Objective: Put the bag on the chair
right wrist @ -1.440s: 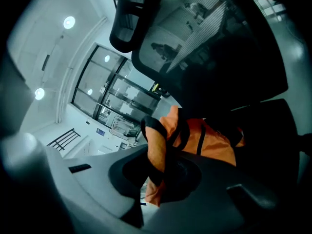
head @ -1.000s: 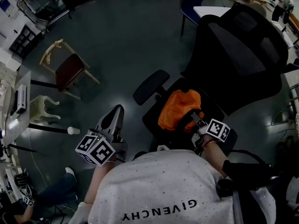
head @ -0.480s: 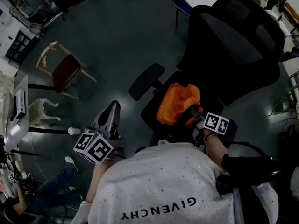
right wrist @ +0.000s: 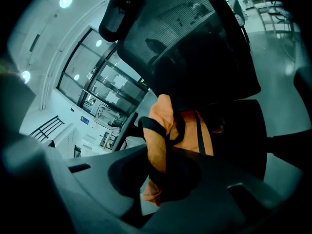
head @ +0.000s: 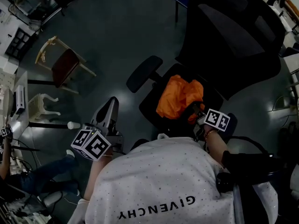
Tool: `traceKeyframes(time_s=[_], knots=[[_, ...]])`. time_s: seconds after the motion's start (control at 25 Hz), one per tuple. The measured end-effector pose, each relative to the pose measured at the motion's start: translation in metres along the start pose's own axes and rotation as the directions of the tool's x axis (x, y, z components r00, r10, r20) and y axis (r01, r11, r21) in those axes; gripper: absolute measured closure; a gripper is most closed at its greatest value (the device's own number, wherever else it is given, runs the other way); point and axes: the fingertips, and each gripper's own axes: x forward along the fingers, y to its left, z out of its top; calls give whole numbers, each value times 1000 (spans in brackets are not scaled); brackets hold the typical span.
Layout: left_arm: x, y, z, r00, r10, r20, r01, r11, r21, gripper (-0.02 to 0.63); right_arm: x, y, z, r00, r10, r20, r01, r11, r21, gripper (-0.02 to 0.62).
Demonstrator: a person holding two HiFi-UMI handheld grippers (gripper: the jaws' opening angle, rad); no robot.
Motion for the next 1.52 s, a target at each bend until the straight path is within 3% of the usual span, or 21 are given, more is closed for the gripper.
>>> traceKeyframes(time_s=[0.28, 0.48, 0.8, 1.24, 1.52], knots=[[-11, 0, -5, 1000, 28, 2, -28, 999, -30, 604, -6, -18, -5, 999, -52, 5, 52, 998, 26, 558], [-11, 0, -15, 999, 41, -17, -42, 998, -41, 604, -8, -27, -5, 999, -34, 17, 32, 996, 77, 558], [-14, -5, -23, 997, 58, -56, -59, 998, -17, 604, -5, -39, -12, 996, -91, 14, 90, 993, 70, 555], [-18, 8, -22, 993, 86, -78, -86, 996, 2, 604, 8, -36, -19, 994, -102, -28, 103, 993, 53, 552], [-9, 9, -27, 993, 63, -102, -68, 997, -38, 604, 3, -48, -32, 983, -174, -53, 177, 983, 49, 546]])
